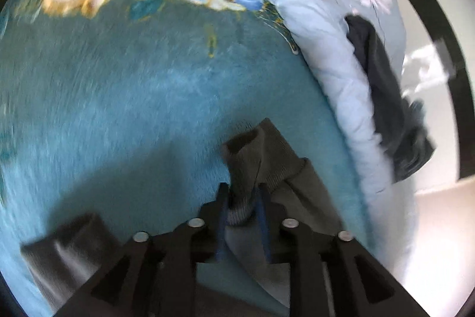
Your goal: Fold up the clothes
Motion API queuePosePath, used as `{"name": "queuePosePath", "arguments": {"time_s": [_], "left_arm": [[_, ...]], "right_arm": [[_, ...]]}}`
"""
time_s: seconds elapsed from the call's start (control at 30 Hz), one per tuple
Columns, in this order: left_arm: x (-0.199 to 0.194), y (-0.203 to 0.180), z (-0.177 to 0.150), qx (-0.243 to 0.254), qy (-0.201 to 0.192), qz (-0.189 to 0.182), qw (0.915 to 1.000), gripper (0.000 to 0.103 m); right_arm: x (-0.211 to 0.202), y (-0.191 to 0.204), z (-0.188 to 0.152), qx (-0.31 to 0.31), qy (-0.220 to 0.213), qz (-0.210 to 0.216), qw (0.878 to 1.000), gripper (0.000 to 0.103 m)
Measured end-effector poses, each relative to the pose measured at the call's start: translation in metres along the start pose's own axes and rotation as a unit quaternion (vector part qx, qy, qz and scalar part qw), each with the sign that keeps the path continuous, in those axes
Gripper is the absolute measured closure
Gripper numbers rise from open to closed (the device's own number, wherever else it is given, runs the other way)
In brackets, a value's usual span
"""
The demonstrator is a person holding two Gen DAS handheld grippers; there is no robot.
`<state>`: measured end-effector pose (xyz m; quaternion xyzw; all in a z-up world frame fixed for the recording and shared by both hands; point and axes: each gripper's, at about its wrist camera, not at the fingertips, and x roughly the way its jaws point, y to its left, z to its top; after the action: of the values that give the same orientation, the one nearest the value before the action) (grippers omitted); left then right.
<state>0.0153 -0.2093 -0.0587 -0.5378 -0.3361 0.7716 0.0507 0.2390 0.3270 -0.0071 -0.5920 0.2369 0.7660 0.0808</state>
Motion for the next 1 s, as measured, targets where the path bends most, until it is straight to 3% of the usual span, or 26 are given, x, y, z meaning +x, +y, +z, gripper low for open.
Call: {"name": "queuePosePath", "arguments": {"time_s": [0.1, 0.23, 0.43, 0.5, 0.63, 0.8, 0.93, 1.0], "left_arm": [[-0.014, 0.003, -0.008, -0.033, 0.000, -0.025, 0.9991, 0.069], [-0.014, -0.013, -0.014, -0.014, 0.022, -0.002, 0.9997, 0.069], [-0.004, -0.025, -0.020, -0.020, 0.053, -0.010, 0.9984, 0.069], [0.003, -0.024, -0.021, -0.026, 0.060, 0.009, 0.9978, 0.069], [0.017, -0.019, -0.024, -0.056, 0.074, -0.010, 0.9956, 0.069], [0.028, -0.016, -0.029, -0.082, 0.083, 0.009, 0.9931, 0.069], [0.025, -0.014, -0.034, -0.094, 0.083, 0.022, 0.9919, 0.069], [0.026, -0.011, -0.036, -0.100, 0.087, 0.015, 0.9910, 0.068]], "right_arm": [[0.000, 0.031, 0.020, -0.061, -0.010, 0.017, 0.998, 0.003], [0.012, 0.083, 0.057, -0.133, -0.021, 0.033, 0.990, 0.003], [0.054, 0.151, 0.100, -0.196, -0.004, 0.027, 0.980, 0.005], [0.058, 0.163, 0.105, -0.203, 0.001, 0.040, 0.978, 0.006], [0.070, 0.194, 0.112, -0.234, 0.021, 0.068, 0.970, 0.018], [0.097, 0.234, 0.112, -0.293, 0.066, 0.073, 0.951, 0.024], [0.113, 0.248, 0.112, -0.302, 0.087, 0.086, 0.945, 0.026], [0.124, 0.253, 0.114, -0.303, 0.098, 0.084, 0.944, 0.035]]}}
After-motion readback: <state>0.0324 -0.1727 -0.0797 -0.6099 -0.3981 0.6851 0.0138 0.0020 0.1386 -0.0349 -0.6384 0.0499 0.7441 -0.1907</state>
